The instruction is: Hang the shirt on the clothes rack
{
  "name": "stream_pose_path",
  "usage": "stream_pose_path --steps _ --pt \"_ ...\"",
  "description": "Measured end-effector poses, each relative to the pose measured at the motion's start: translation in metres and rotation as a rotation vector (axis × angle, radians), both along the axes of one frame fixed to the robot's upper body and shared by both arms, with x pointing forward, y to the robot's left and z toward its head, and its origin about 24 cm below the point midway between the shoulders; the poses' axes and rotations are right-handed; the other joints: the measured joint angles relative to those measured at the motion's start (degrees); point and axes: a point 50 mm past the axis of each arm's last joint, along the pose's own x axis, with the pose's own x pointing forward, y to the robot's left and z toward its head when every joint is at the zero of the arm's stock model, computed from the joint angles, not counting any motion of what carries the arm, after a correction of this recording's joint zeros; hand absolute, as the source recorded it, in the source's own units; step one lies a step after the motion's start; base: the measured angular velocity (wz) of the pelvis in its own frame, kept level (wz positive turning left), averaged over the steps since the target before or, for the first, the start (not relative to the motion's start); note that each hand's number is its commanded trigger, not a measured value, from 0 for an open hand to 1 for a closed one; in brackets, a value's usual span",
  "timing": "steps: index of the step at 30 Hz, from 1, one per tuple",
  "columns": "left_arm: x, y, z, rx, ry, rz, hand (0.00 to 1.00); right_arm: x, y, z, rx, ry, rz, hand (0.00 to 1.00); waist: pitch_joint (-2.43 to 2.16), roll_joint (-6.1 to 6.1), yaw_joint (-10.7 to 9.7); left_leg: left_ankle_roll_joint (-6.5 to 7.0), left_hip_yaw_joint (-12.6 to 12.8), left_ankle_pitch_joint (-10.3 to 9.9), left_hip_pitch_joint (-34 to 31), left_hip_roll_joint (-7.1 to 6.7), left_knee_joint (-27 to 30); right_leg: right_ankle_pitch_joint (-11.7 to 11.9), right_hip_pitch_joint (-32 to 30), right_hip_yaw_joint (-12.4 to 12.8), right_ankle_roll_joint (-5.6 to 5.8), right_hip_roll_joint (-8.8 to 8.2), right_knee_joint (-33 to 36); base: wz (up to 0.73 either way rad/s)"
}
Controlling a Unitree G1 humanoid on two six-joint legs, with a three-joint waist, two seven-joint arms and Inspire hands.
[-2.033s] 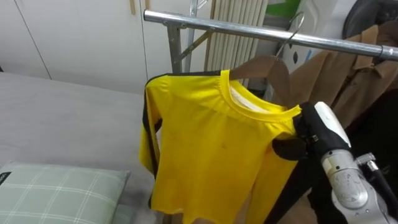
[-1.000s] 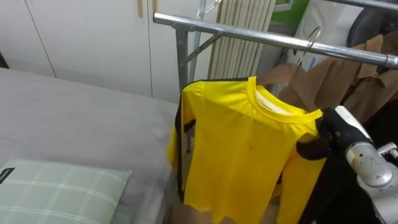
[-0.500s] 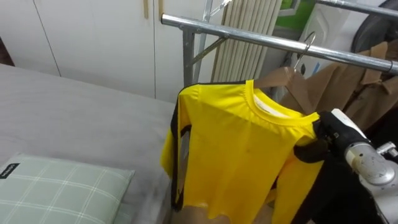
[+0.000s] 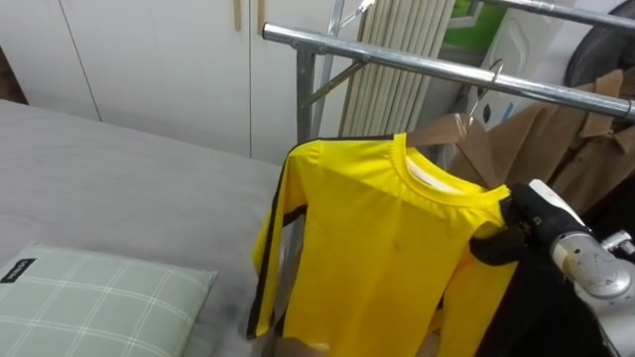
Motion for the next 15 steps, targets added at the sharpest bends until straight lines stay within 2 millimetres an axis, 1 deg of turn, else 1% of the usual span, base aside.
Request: stream_pose_path --steps 5,15 --pt "0.0009 0.0002 0.0001 0.003 -0.003 -0.002 0.00 -0.0013 -0.0023 -0.0037 -0.005 0.008 -0.009 1.00 -0.04 0.11 0.17 0.00 0.03 0.00 0.01 0.00 0.04 0.01 0.01 0.01 -0.02 0.00 0.03 0.00" --pt "0.0009 -0.0004 -0.0001 0.001 -0.003 -0.002 0.00 -0.0032 -0.0050 -0.0081 -0.022 0.013 -0.026 1.00 0.12 0.56 0.25 -0.02 -0.16 0.06 0.49 0.00 -0.15 0.04 0.69 0.03 -0.06 0.09 -0.43 0.00"
